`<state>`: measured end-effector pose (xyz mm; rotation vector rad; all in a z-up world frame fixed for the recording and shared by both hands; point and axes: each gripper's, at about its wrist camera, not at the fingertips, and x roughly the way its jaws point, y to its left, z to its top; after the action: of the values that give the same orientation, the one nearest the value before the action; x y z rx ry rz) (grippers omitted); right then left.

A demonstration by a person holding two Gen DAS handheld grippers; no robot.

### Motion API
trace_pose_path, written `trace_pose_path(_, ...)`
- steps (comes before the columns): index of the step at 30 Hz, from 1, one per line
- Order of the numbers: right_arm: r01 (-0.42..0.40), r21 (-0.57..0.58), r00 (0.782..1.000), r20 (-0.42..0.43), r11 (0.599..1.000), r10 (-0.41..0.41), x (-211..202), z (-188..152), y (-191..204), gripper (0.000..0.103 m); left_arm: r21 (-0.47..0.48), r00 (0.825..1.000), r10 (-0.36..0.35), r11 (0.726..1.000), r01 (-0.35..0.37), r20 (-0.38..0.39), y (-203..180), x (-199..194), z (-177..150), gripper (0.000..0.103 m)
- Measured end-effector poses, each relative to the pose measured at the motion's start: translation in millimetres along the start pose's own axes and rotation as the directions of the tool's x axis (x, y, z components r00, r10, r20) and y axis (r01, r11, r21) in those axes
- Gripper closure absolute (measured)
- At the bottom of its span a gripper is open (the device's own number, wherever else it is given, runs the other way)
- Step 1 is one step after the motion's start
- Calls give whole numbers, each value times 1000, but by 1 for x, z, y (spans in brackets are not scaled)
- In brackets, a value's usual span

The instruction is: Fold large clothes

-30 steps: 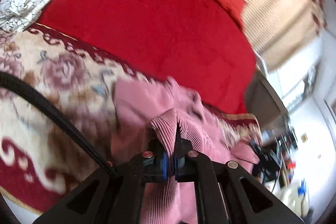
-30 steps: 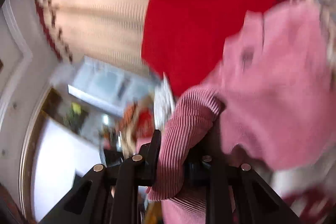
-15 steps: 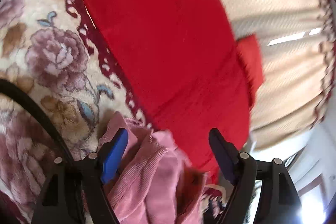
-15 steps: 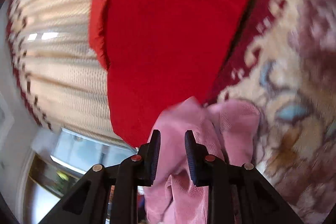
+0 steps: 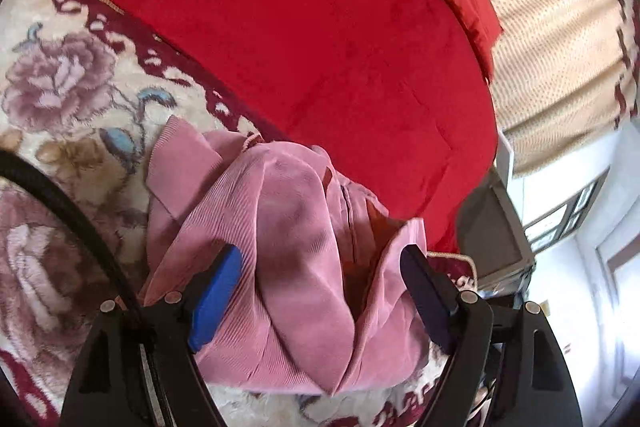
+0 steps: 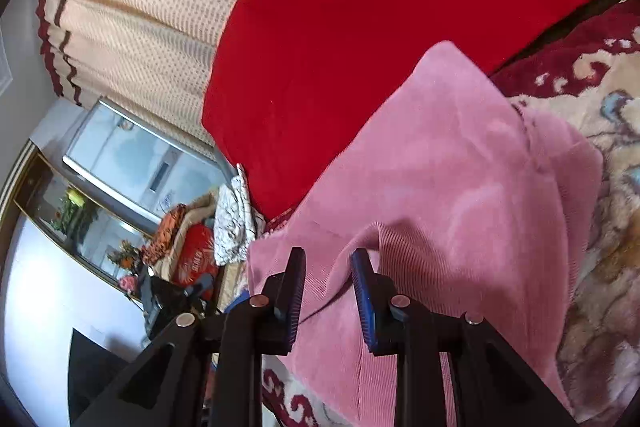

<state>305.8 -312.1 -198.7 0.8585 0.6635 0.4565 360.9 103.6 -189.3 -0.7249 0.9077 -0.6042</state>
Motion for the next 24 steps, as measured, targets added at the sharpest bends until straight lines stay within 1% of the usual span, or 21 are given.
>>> trace_pose_path(3, -18, 43, 1000, -12, 999, 19, 10, -1, -9, 75, -32, 999, -38, 999, 36, -38, 4, 11, 4, 21)
trace_pose_path(5, -13, 55, 1000, -7, 998, 13, 9, 0, -15, 75, -49, 999, -31, 998, 28, -42, 2, 18, 7, 21)
trace_pose_path(7, -10, 62, 1000, -6, 998, 11, 11, 0, -17, 75, -42, 998, -5, 999, 2, -60, -4, 24, 6, 21)
trace_pose_path(8, -11, 65, 1000, -7, 998, 12, 8, -1, -18, 75, -39, 999, 5, 999, -7, -53, -8, 22, 6, 21)
trace_pose_path(9, -9, 69, 1000, -10, 998, 10, 10, 0, -18, 75, -31, 999, -11, 999, 10, -33, -11, 16, 6, 21)
trace_pose_path(11, -4, 74, 1000, -22, 997, 6, 11, -3, -23, 75, 16, 997, -71, 997, 71, 15, -24, 0, 7, 21)
trace_pose_path(13, -3, 83, 1000, -24, 997, 5, 12, -4, -26, 75, 45, 996, -82, 996, 80, 34, -30, -7, 8, 21)
trace_pose_path(15, -2, 93, 1000, -31, 996, 5, 14, -3, -27, 75, 47, 998, -63, 997, 62, 12, -27, -2, 7, 21)
trace_pose_path(17, 0, 99, 1000, -29, 995, 3, 15, -4, -27, 75, -9, 1000, -2, 1000, 2, -27, -14, 11, 7, 21)
trace_pose_path(18, 1, 99, 1000, -29, 995, 2, 16, -4, -27, 75, -37, 999, 10, 999, -11, -47, -8, 18, 7, 21)
trace_pose_path(19, 2, 98, 1000, -29, 995, 1, 16, -4, -26, 75, -57, 998, 8, 998, -11, -66, -3, 24, 7, 21)
trace_pose_path(21, 2, 96, 1000, -27, 995, 1, 16, -5, -26, 75, -58, 996, -5, 998, 0, -93, -3, 33, 6, 21)
trace_pose_path(23, 1, 103, 1000, -29, 995, 2, 16, -6, -28, 75, -41, 994, 11, 999, -16, -111, -8, 41, 6, 21)
trace_pose_path(24, -2, 111, 1000, -29, 994, 5, 16, -6, -30, 75, -50, 993, 24, 998, -30, -113, -7, 46, 7, 21)
